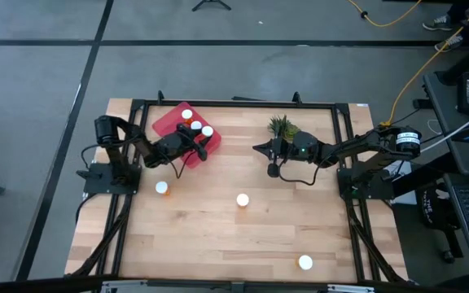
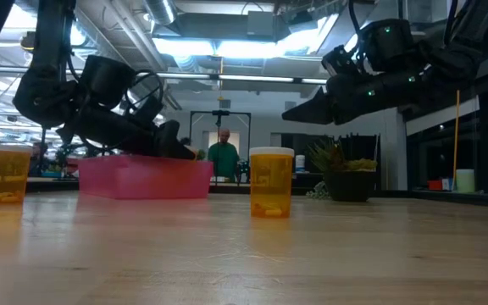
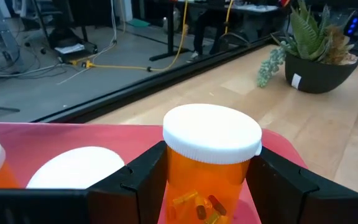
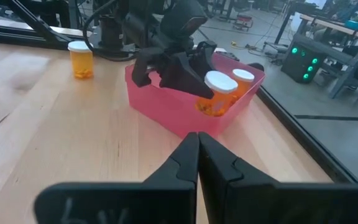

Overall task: Pick and place pill bottles into a basket
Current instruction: Put the orange pill bottle into the red container

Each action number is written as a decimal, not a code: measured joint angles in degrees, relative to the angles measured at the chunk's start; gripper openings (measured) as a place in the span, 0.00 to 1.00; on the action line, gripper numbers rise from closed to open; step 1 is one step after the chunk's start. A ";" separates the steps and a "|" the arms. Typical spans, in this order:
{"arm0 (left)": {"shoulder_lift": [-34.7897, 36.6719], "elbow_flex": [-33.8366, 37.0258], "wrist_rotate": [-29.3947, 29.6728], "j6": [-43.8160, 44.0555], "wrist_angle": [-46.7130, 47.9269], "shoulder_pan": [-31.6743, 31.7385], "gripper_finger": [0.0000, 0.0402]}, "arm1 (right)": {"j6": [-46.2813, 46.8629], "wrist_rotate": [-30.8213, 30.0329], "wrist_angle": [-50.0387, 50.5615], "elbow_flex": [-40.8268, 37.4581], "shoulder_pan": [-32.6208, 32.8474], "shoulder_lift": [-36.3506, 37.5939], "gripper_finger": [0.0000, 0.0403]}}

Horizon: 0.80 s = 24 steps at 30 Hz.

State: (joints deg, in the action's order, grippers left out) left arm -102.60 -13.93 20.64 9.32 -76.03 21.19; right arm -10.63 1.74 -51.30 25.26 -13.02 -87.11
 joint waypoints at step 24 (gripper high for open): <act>0.12 -0.02 -0.76 2.46 3.14 -0.02 0.48 | 1.20 0.00 0.49 0.02 0.13 0.00 0.03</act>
State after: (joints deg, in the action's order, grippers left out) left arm -102.48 -13.96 19.88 11.79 -72.89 21.17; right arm -9.43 1.74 -50.81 25.28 -12.88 -87.11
